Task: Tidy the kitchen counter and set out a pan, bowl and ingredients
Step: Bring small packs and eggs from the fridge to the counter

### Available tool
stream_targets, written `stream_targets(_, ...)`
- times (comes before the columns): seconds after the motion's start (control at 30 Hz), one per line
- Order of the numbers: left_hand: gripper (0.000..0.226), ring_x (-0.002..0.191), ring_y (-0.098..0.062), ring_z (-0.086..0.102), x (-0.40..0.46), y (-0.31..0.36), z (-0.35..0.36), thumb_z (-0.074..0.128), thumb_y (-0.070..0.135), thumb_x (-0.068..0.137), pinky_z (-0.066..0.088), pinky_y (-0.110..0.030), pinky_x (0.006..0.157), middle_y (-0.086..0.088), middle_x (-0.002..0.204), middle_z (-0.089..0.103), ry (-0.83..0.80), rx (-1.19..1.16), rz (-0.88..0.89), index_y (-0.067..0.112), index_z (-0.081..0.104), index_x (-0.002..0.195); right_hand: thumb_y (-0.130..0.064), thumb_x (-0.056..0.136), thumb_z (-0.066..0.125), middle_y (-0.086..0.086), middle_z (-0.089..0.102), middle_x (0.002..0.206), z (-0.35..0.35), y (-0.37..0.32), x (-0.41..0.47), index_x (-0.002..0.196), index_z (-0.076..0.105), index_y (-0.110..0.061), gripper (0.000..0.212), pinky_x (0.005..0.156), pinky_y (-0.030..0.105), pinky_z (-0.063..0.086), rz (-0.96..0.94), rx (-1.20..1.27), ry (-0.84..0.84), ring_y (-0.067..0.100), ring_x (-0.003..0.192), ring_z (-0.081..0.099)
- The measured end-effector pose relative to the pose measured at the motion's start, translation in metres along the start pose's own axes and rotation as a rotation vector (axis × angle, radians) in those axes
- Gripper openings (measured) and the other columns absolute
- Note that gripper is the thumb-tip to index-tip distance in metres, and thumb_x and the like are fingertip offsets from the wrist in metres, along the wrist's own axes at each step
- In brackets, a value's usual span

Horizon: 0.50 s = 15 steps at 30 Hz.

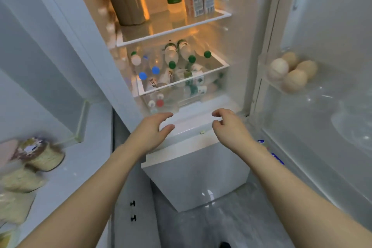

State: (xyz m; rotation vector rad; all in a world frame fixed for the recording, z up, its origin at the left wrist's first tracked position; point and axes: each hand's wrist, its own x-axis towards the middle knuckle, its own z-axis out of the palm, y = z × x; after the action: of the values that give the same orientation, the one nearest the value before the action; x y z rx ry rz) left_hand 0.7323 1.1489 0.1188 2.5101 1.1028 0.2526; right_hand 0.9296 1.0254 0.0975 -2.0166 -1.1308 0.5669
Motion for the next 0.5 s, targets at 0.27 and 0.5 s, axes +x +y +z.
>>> stream_targets(0.27, 0.039, 0.110, -0.001, 0.052, 0.074, 0.049, 0.043, 0.057, 0.035, 0.097, 0.042, -0.025, 0.098, 0.010, 0.133, 0.058, -0.089, -0.092, 0.208, 0.025, 0.056, 0.134, -0.012, 0.093, 0.044, -0.007, 0.055, 0.114, -0.023, 0.037, 0.026, 0.118, 0.059, -0.019, 0.030, 0.070, 0.023, 0.039, 0.028, 0.049, 0.158, -0.001, 0.074, 0.051)
stream_targets(0.5, 0.036, 0.103, 0.002, 0.052, 0.113, 0.103, 0.077, 0.058, 0.031, 0.096, 0.039, -0.013, 0.090, 0.016, 0.126, 0.058, -0.249, -0.129, 0.426, 0.026, 0.058, 0.132, -0.022, 0.089, 0.050, 0.005, 0.065, 0.086, -0.054, 0.087, 0.014, 0.091, 0.062, -0.014, 0.014, 0.069, 0.037, 0.054, 0.286, -0.036, 0.150, 0.029, 0.081, 0.063)
